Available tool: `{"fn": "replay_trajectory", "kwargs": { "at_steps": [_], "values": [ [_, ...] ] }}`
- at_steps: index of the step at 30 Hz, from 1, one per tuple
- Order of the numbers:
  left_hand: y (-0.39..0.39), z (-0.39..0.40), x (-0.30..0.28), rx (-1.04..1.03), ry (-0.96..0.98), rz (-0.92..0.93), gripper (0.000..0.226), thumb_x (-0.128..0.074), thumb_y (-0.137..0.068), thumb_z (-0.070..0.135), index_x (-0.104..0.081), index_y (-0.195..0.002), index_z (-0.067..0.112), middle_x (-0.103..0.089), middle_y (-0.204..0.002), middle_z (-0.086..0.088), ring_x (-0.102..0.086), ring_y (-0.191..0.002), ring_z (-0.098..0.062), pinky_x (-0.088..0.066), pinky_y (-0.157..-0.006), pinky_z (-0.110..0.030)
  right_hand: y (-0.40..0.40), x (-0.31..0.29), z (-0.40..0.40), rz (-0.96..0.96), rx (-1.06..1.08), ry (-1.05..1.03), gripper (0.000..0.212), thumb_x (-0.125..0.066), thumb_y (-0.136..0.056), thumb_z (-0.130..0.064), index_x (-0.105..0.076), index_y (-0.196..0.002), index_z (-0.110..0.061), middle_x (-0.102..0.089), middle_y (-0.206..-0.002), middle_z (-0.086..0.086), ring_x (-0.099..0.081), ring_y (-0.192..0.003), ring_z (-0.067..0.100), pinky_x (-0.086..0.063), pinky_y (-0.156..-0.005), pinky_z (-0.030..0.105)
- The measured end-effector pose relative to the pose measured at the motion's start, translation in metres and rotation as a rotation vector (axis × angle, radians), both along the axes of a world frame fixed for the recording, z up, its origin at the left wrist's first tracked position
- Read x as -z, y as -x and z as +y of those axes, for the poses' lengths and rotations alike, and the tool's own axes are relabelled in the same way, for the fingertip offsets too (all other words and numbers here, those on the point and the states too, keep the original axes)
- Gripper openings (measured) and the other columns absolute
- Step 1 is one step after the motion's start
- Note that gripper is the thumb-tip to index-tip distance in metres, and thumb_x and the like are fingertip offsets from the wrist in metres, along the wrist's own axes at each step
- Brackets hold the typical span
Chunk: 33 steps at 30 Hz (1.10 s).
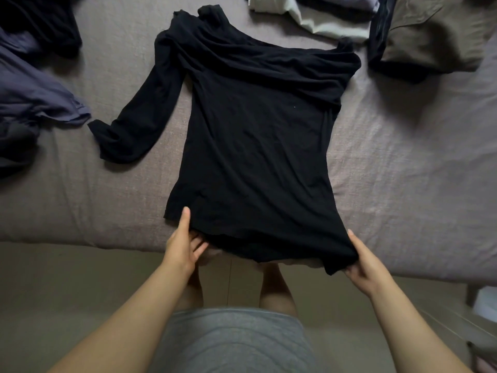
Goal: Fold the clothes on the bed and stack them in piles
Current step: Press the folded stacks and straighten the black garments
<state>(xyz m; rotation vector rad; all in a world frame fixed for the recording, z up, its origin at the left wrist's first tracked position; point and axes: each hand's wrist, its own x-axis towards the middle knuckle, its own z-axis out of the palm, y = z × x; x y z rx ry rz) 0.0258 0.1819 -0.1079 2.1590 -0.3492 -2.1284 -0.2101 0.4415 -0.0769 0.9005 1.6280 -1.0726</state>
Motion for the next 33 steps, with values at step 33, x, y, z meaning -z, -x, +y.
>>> {"fn": "replay_trajectory", "kwargs": {
  "at_steps": [33],
  "values": [
    [0.051,-0.207,-0.051,0.137,0.58,0.08,0.029,-0.071,-0.082,0.009,-0.059,-0.108,0.013,-0.067,-0.107,-0.007,-0.065,-0.1,-0.021,-0.054,-0.083,-0.031,-0.07,-0.018,-0.323,0.521,-0.997,0.421,0.027,-0.059,-0.09,-0.046,-0.067,-0.103,-0.024,-0.069,-0.097,-0.008,-0.064,-0.089,0.005,-0.049,-0.082,0.023]
  ]
}}
